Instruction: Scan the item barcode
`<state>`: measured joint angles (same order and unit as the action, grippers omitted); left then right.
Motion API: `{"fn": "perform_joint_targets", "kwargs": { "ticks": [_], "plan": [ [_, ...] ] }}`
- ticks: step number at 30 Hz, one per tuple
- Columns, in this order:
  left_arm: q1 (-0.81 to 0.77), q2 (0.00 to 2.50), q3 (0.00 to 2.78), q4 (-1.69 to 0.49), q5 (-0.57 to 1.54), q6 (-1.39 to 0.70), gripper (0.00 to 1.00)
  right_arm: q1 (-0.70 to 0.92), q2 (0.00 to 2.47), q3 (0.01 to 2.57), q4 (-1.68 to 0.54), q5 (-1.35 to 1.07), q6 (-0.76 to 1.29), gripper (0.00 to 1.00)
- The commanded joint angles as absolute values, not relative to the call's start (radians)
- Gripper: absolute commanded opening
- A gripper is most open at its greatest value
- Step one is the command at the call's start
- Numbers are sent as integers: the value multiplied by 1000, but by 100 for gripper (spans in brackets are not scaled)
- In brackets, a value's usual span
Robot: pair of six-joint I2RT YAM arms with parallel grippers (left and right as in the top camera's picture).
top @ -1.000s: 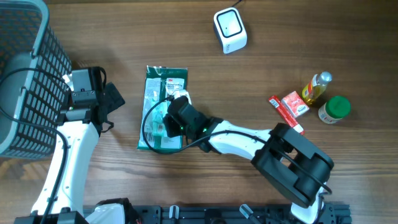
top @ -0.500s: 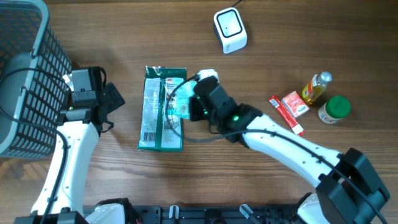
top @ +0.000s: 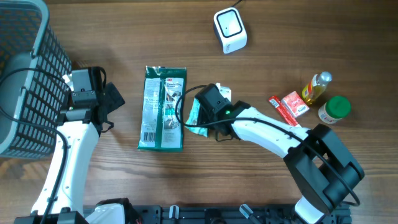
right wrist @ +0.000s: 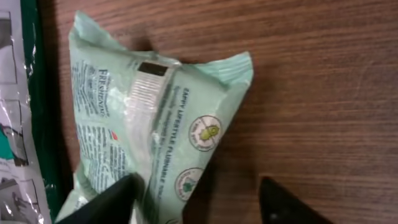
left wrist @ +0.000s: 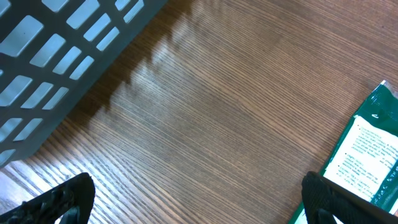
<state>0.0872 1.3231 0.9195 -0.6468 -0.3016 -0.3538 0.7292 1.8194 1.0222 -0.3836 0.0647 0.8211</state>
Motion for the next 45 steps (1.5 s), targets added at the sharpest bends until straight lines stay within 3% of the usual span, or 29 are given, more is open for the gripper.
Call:
{"fn": "perform_joint_targets", "kwargs": {
  "ticks": [1,6,7,9,11,13,17,18,19,20,21,24,26,33,45],
  "plan": [
    [92,1324,916,-644,-304,-352,100,707,1723,1024,-400,79,785,73],
    [92,1324,916,-615,-304,-352,100,645,1596,1024,-474,77,780,68],
    [92,1324,916,-580,-304,-352,100,638,1595,1024,-463,62,746,60],
    [92,1324,916,-545,-303,-353,100,630,1602,1024,-391,-9,614,35],
    [92,1324,916,-543,-300,-353,100,626,1611,1024,-330,-65,538,27],
    [92,1324,916,-497,-151,-409,100,617,1618,1024,-290,-76,550,20],
    [88,1328,916,-556,305,-502,100,614,1628,1024,-281,-86,579,20],
    [79,1335,915,-597,350,-502,92,614,1636,1023,-281,-118,580,18],
    [58,1348,906,-632,351,-503,37,614,1645,1023,-280,-134,580,17],
    [34,1359,896,-651,353,-508,20,614,1656,1023,-279,-139,580,16],
    [-4,1378,882,-667,362,-510,15,614,1676,1023,-270,-135,579,17],
    [-97,1417,860,-669,363,-509,12,608,1725,1023,-239,-153,588,18],
    [-167,1449,856,-652,363,-509,9,594,1745,1023,-239,-168,624,5],
    [-359,1589,856,-567,378,-559,4,504,1777,1023,-236,-391,601,4],
    [-397,1685,856,-489,377,-592,4,508,1777,1006,-244,-455,604,4]
  ]
}}
